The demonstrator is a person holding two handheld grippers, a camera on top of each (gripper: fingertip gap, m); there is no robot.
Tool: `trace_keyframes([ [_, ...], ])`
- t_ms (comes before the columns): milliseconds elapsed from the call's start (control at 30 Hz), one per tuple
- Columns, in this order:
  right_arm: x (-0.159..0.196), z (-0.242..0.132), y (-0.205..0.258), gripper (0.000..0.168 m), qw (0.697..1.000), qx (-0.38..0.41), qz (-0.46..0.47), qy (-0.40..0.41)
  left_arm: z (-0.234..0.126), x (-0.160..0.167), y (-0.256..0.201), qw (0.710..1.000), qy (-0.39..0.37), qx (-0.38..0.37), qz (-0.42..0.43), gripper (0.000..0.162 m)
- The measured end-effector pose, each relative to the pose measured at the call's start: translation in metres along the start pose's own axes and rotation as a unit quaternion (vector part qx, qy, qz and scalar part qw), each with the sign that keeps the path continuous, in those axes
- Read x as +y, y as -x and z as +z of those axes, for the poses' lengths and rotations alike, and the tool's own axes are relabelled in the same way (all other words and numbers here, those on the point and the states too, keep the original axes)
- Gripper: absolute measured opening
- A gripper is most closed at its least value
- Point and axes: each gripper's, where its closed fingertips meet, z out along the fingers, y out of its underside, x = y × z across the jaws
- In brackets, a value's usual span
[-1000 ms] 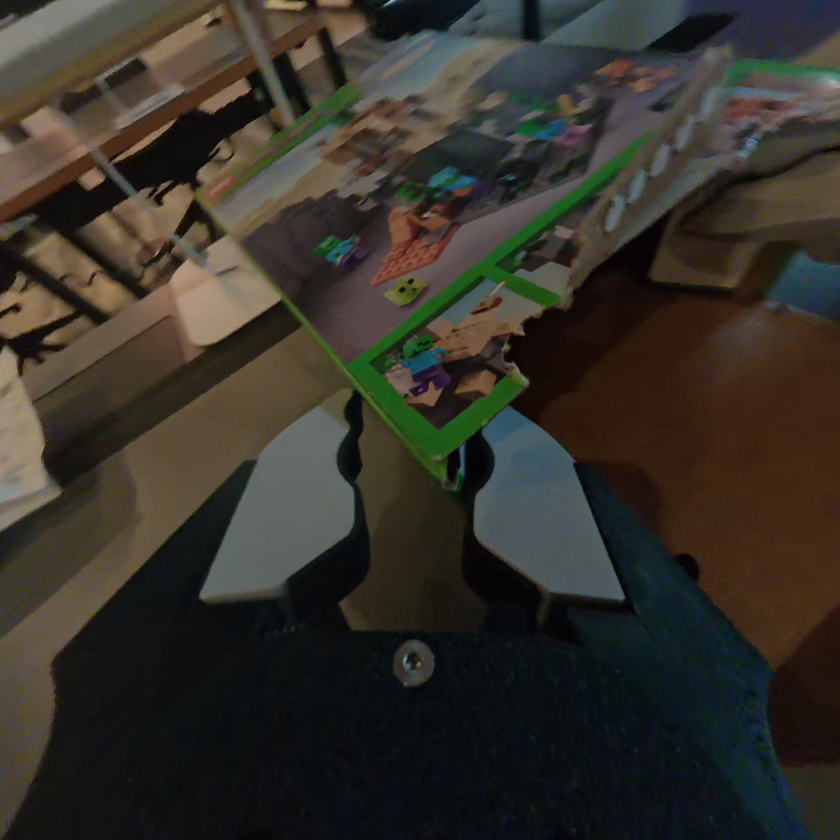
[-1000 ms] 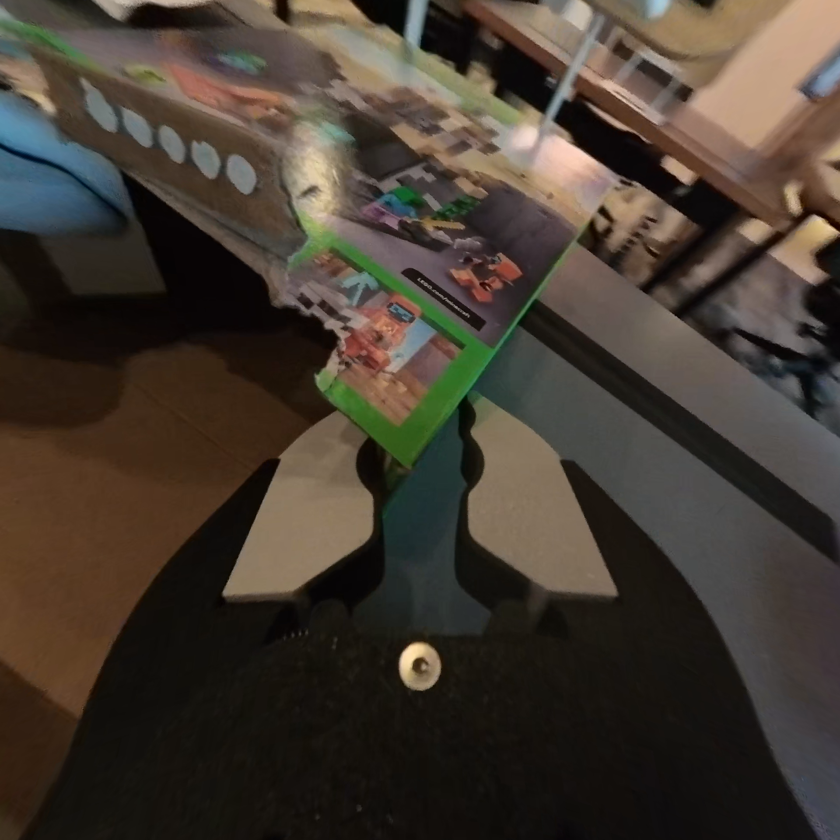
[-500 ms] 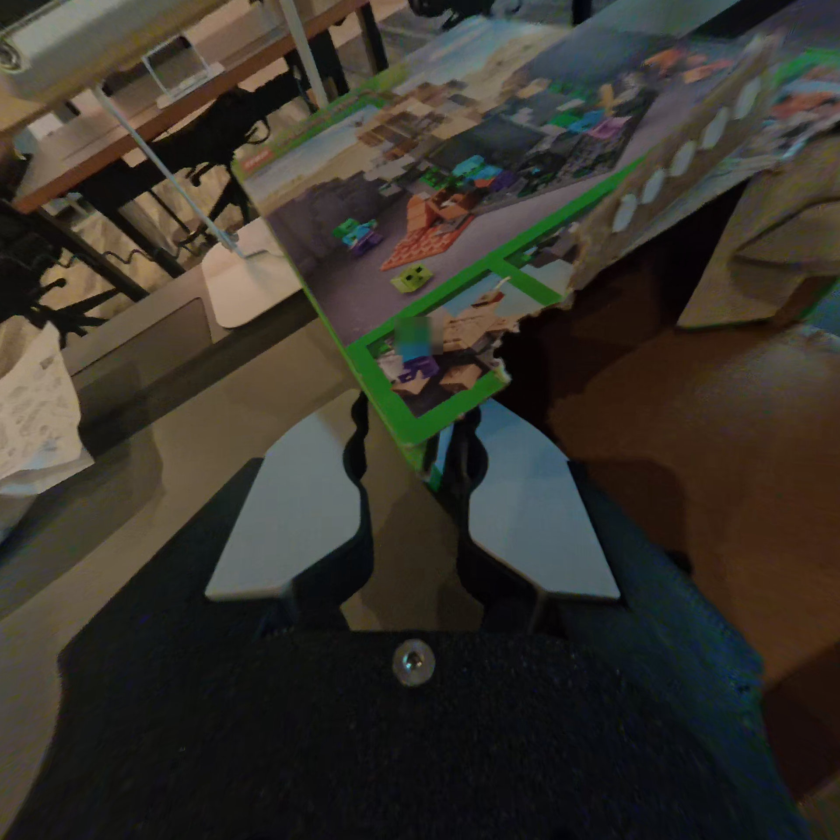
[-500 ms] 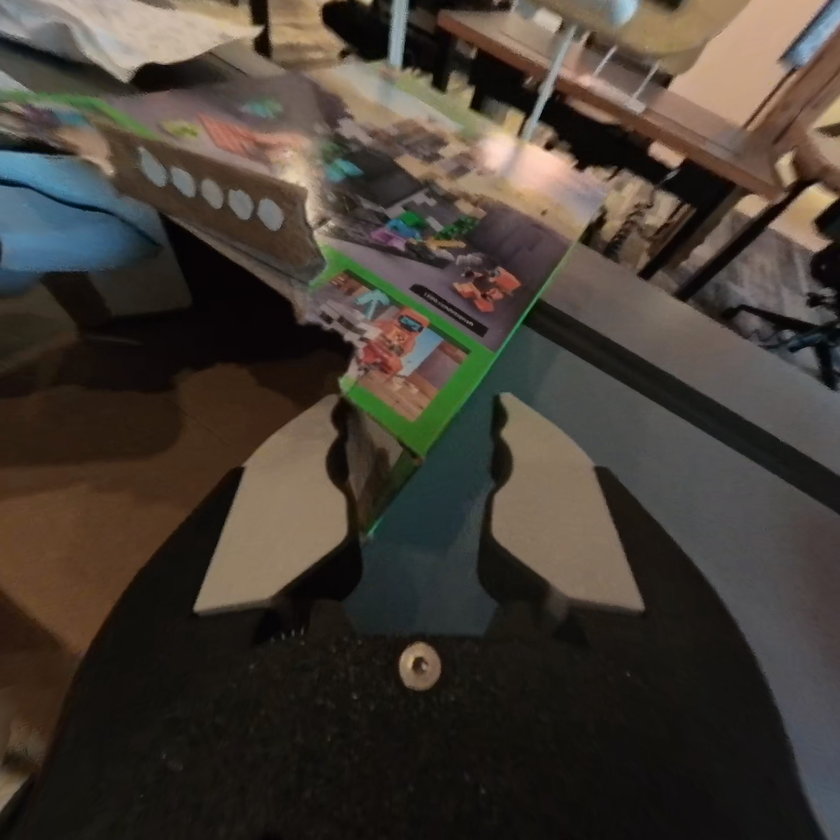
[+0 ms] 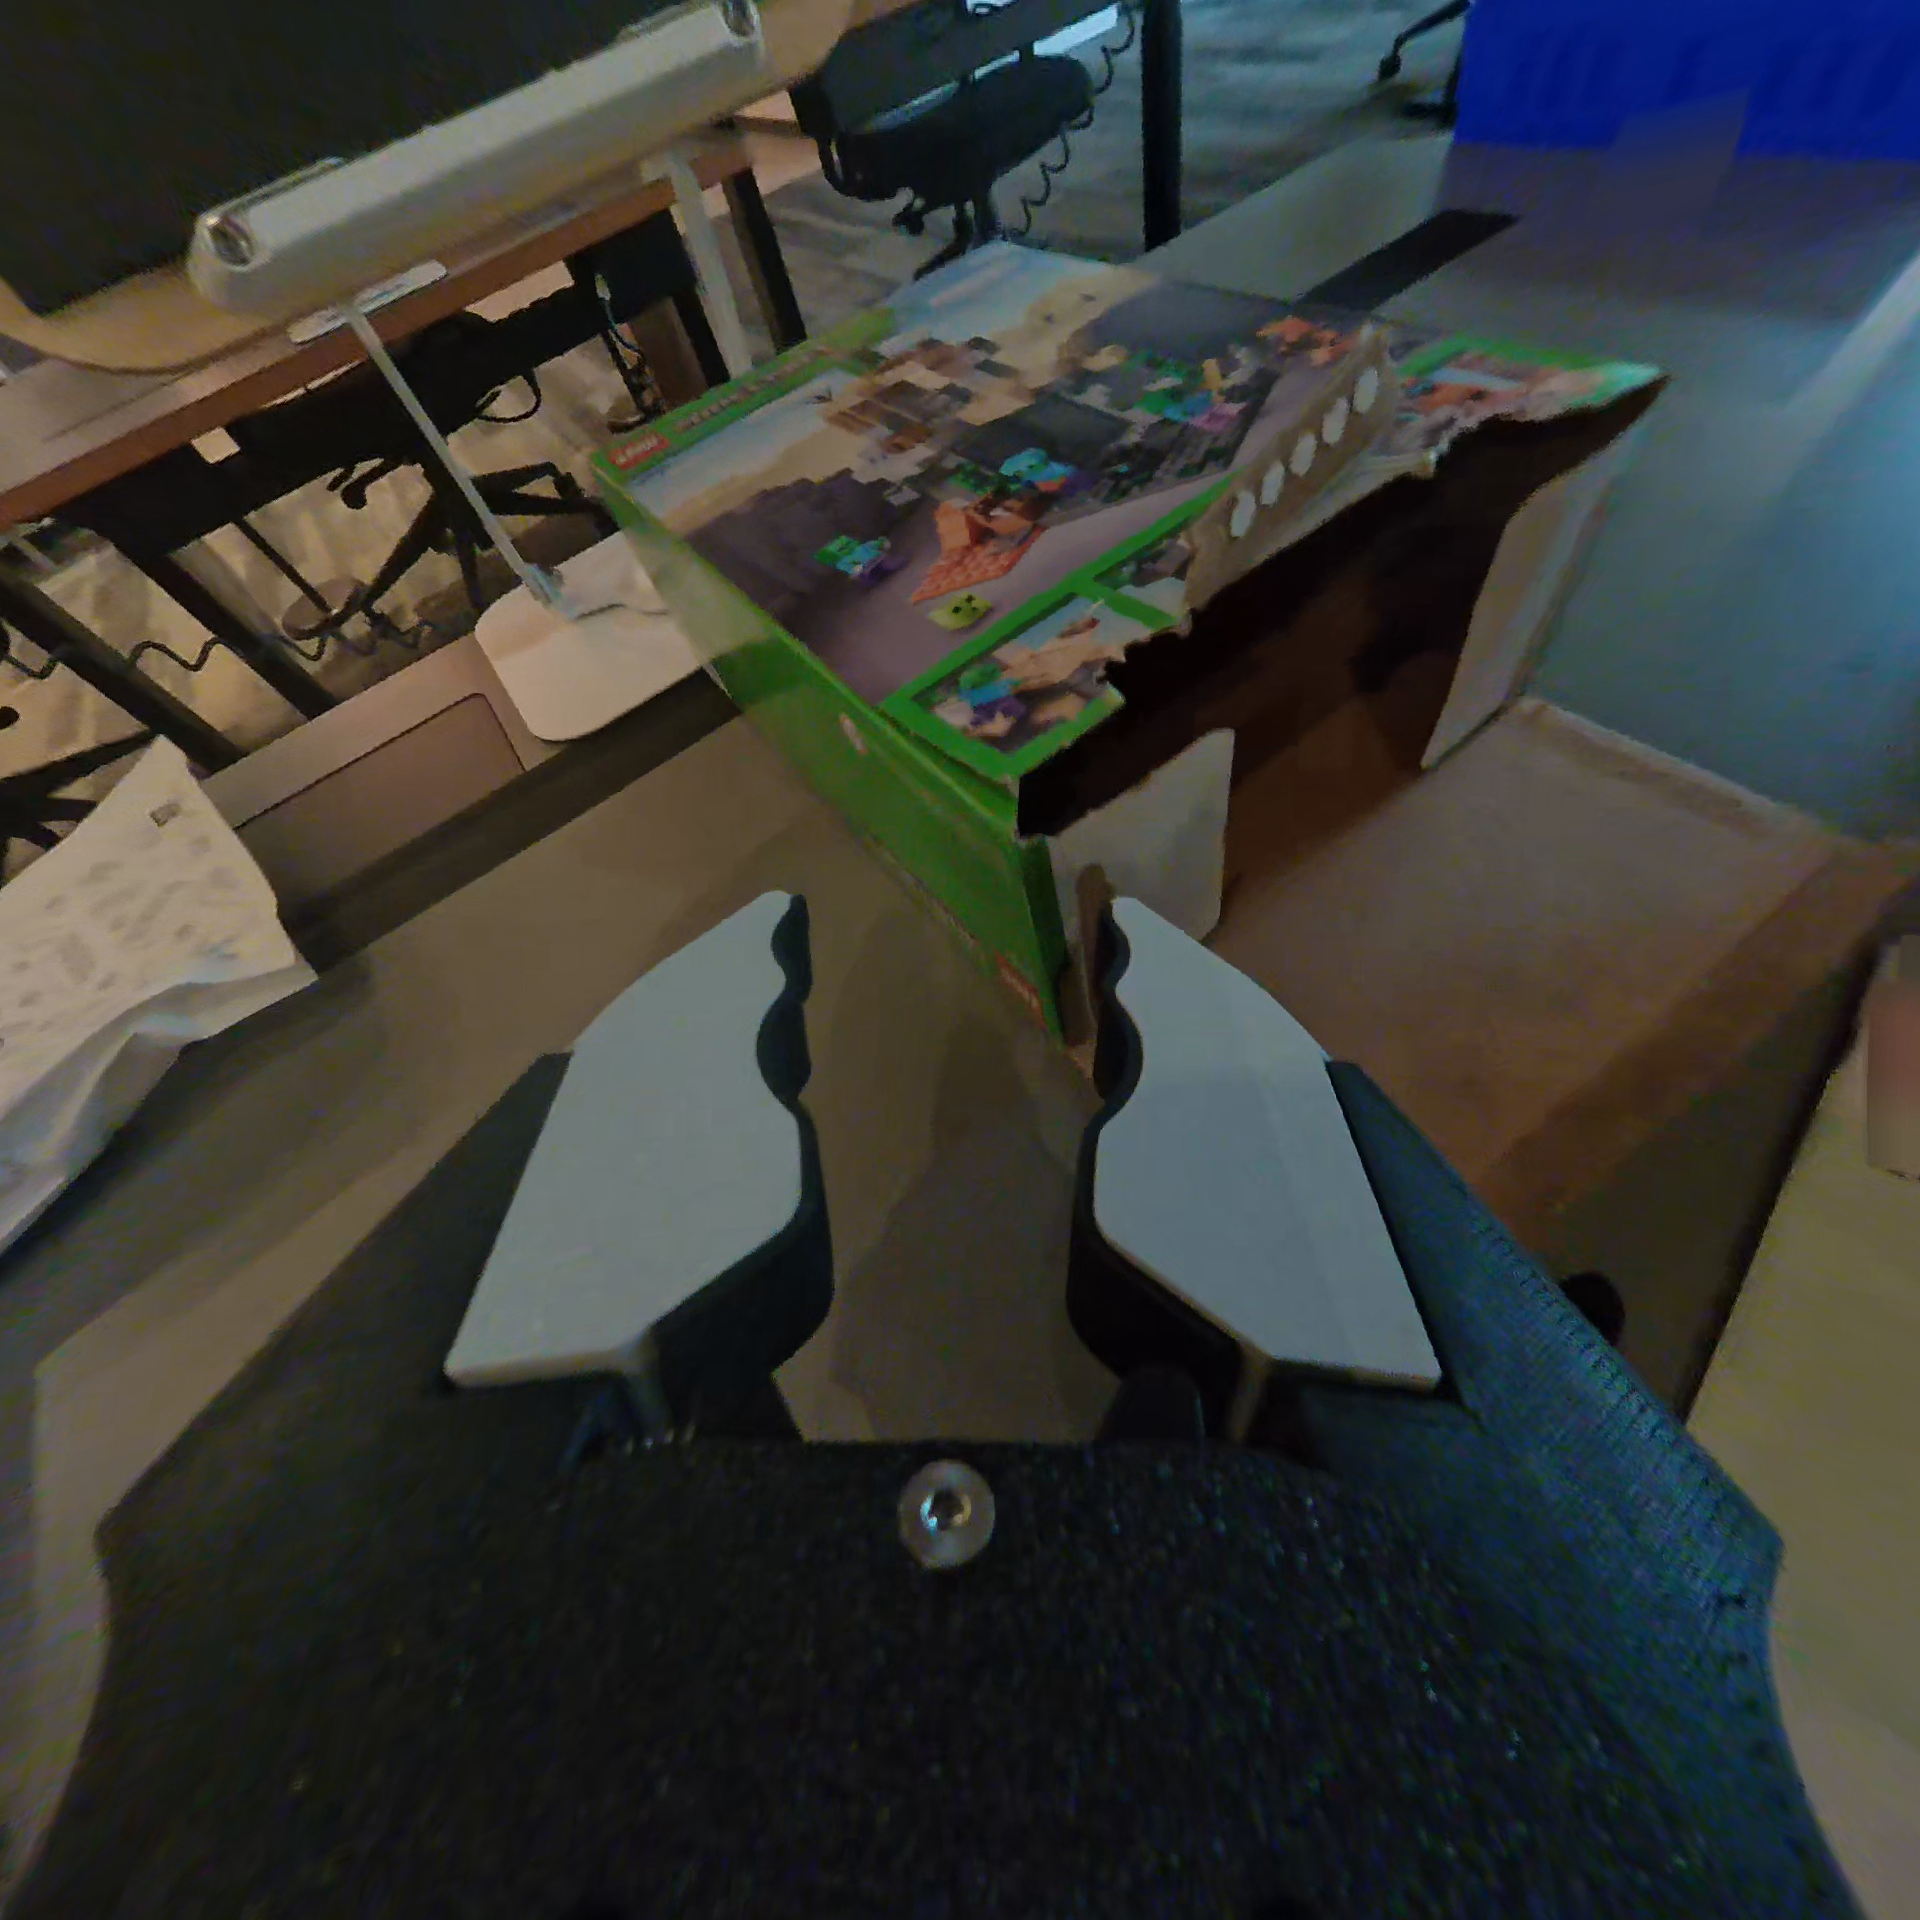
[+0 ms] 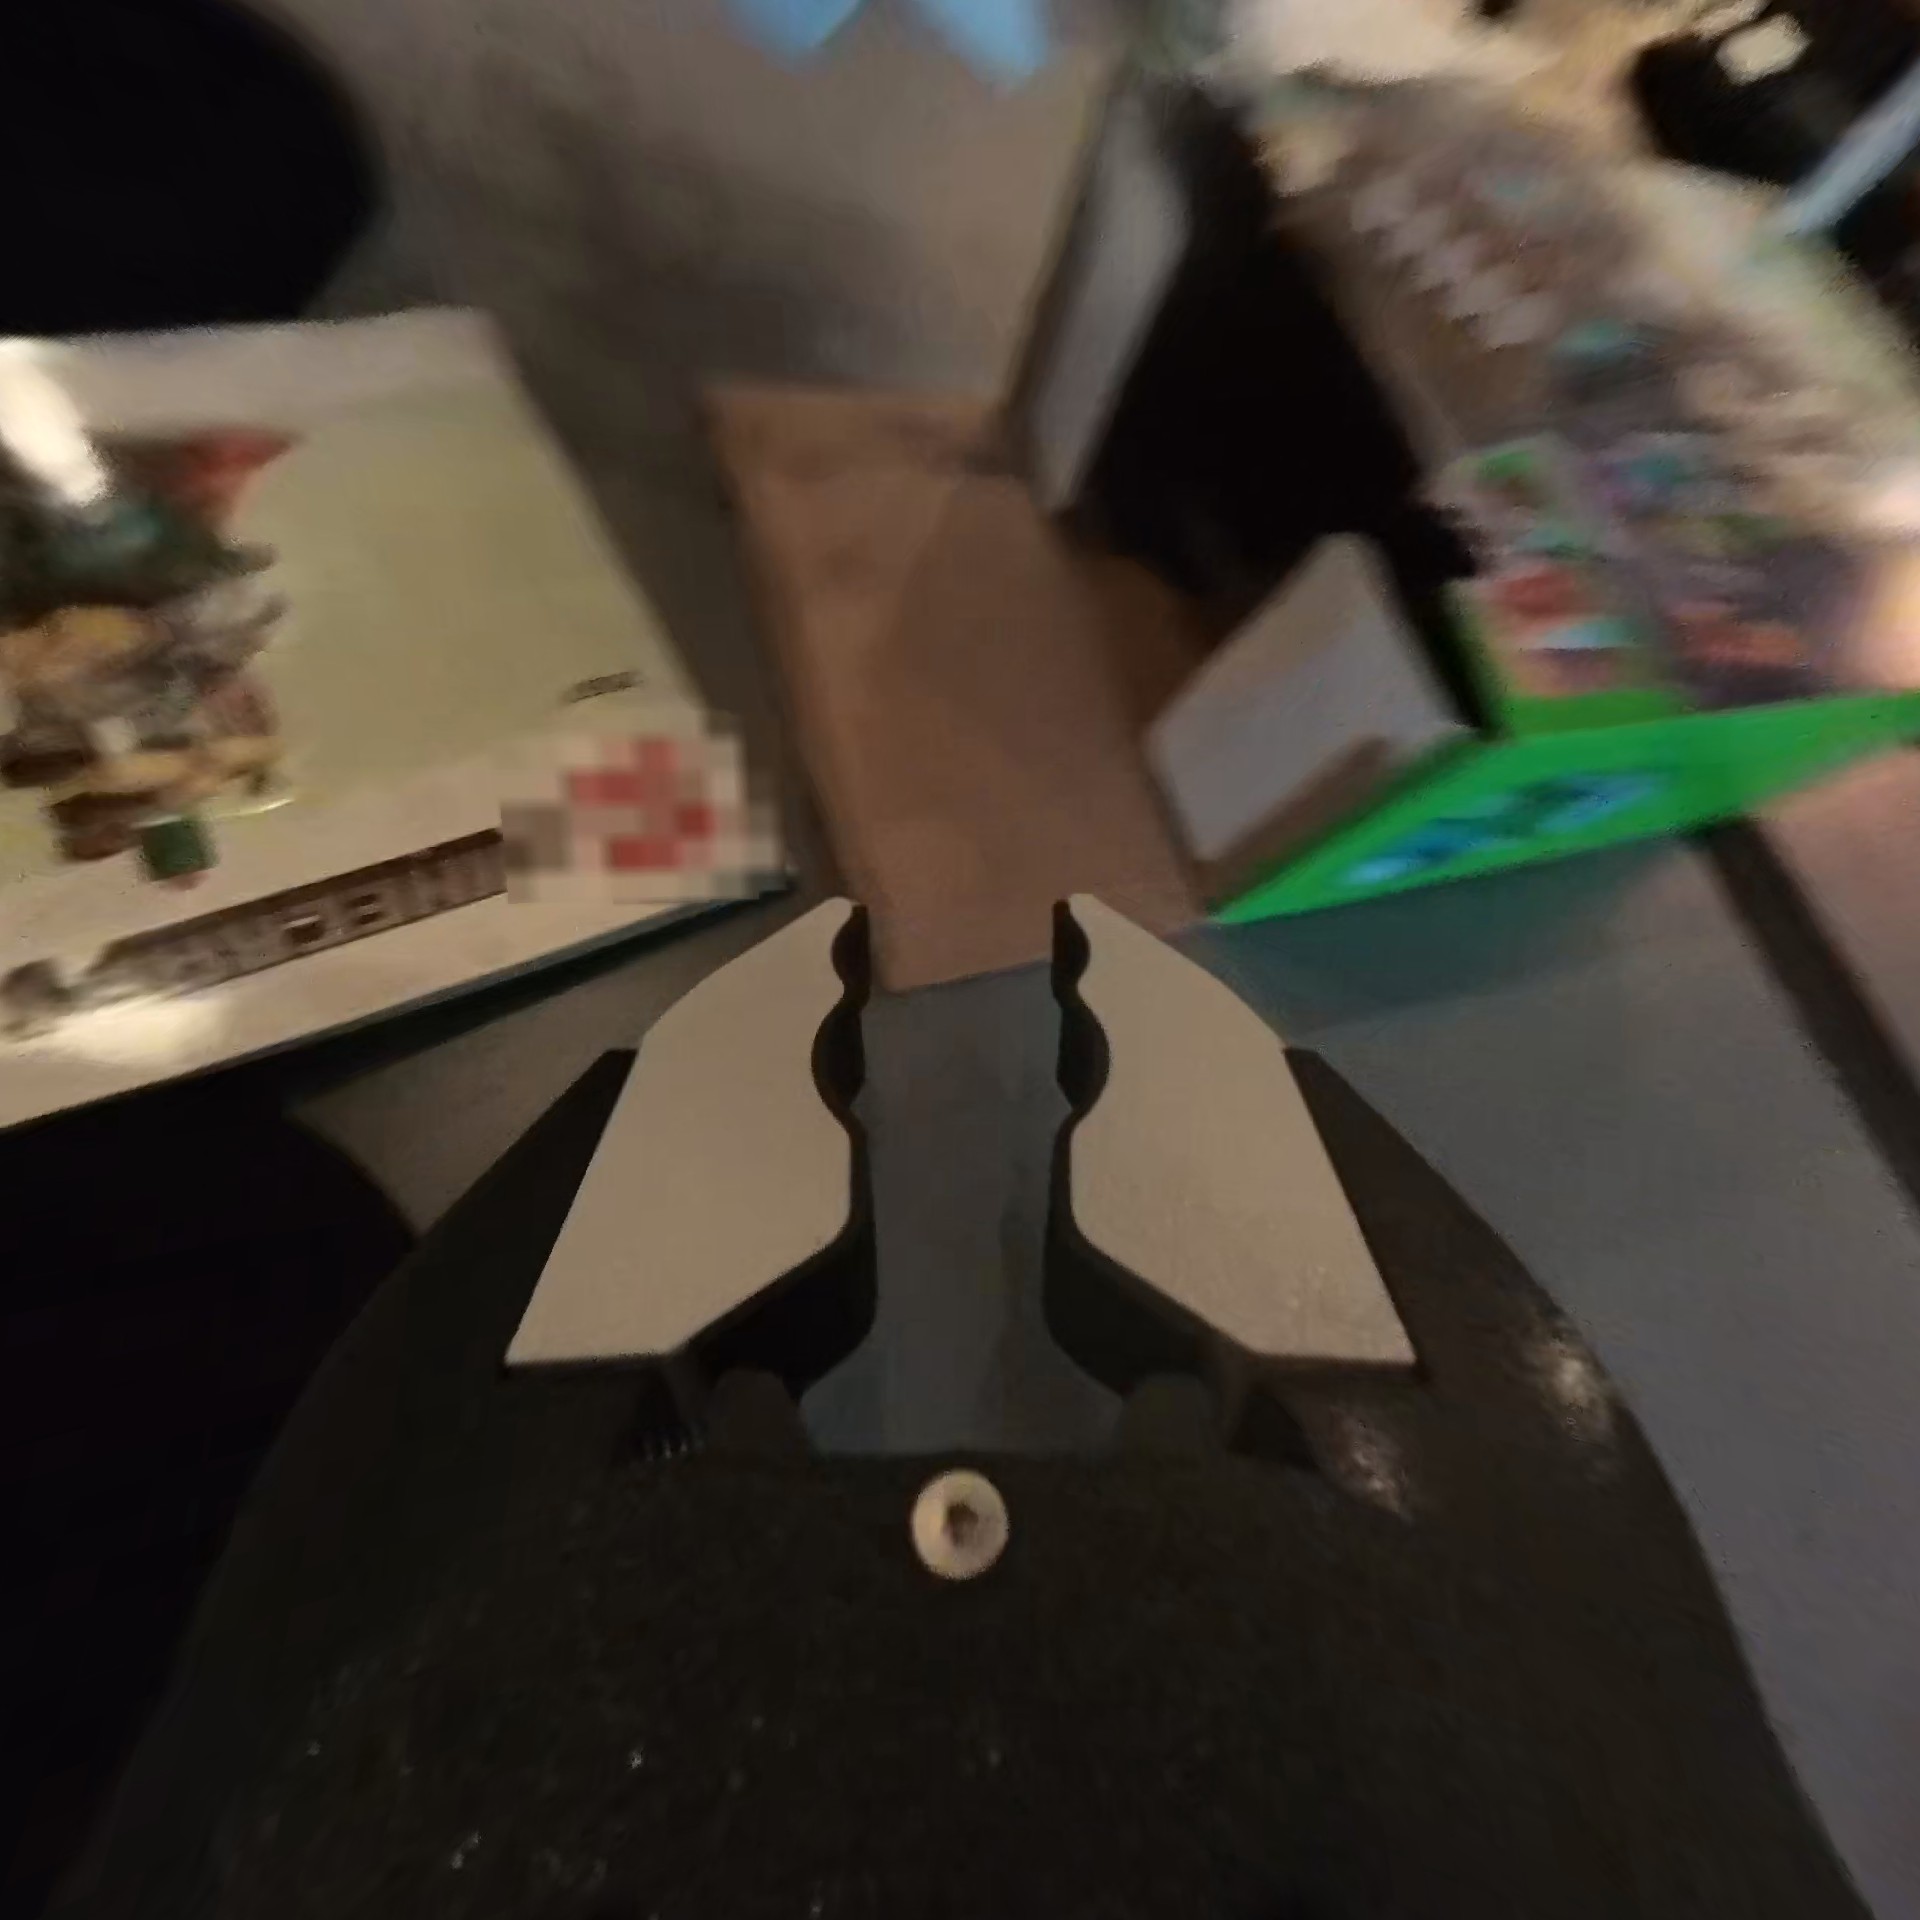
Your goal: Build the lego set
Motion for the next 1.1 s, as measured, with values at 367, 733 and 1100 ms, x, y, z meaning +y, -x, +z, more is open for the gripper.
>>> trace_keyframes([
  [367,-0.011,0.028,0.02,0.002,0.994,-0.103,-0.02,0.042,-0.036,0.006,-0.035,0.995,-0.013,0.073,0.06,0.047],
  [733,-0.054,-0.007,-0.014,0.001,0.926,-0.251,0.279,-0.04,-0.051,-0.003,-0.066,0.973,-0.061,0.14,0.172,0.054],
  [1100,-0.054,0.012,-0.011,0.002,0.822,-0.296,0.479,-0.09,-0.012,-0.006,-0.048,0.96,-0.042,0.003,0.277,0.022],
])
